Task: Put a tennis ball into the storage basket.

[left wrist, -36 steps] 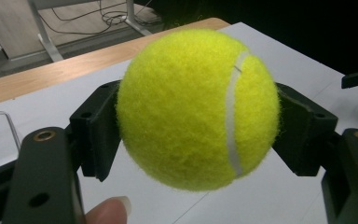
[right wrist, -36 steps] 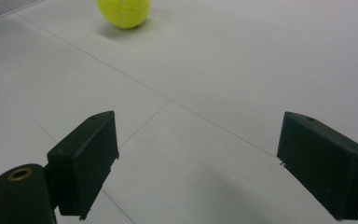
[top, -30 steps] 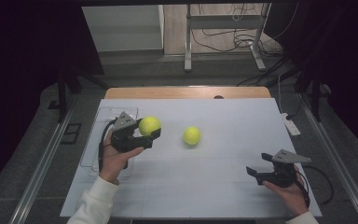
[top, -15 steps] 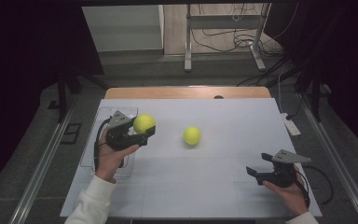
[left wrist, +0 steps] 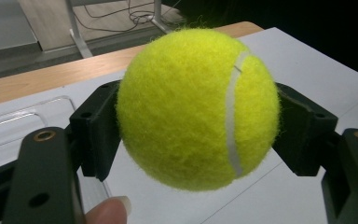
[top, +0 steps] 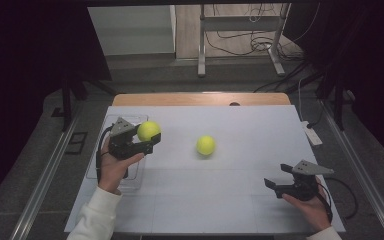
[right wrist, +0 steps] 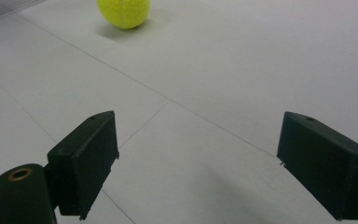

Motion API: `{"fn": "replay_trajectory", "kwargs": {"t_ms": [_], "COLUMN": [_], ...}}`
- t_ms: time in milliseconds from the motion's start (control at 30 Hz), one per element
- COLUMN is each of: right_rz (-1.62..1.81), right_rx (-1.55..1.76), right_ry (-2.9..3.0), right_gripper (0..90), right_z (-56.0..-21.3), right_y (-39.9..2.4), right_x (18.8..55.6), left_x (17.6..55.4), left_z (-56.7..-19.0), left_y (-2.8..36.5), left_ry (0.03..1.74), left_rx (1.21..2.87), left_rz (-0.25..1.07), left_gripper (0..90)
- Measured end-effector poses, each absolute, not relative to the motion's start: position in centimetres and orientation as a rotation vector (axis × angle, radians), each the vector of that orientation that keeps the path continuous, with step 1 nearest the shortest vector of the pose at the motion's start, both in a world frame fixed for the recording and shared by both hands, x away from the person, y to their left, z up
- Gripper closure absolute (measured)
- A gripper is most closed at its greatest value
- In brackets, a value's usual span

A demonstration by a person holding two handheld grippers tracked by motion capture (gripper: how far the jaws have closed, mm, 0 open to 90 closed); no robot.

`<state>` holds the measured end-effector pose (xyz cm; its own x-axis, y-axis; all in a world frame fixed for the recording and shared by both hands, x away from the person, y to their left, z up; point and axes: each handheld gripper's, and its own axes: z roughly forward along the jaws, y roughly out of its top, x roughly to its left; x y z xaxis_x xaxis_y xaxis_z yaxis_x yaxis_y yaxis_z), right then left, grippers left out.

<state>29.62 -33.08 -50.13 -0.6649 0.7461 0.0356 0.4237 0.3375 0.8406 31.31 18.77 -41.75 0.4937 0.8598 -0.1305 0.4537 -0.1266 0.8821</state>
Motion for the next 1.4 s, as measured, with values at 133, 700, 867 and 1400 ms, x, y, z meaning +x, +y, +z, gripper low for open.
{"fn": "replay_trajectory", "kwargs": {"t_ms": [133, 700, 867, 1400], "right_rz": [1.251, 1.257, 1.255, 1.25], "right_rx": [1.037, 1.038, 1.038, 1.039], "right_ry": [2.25, 2.247, 2.249, 2.247], "right_gripper": [12.6, 12.6, 12.6, 12.6], "right_z": [-50.1, -50.1, -50.1, -50.2], "right_y": [-33.1, -33.2, -33.1, -33.2], "right_x": [29.6, 29.6, 29.6, 29.6], "left_x": [31.3, 31.4, 31.3, 31.2], "left_z": [-41.8, -42.0, -42.1, -42.3], "left_y": [19.3, 20.7, 21.4, 22.7], "left_ry": [1.128, 1.181, 1.201, 1.242], "left_rx": [1.752, 1.742, 1.735, 1.722], "left_rz": [0.525, 0.559, 0.565, 0.577], "left_gripper": [26.3, 26.3, 26.3, 26.3]}}
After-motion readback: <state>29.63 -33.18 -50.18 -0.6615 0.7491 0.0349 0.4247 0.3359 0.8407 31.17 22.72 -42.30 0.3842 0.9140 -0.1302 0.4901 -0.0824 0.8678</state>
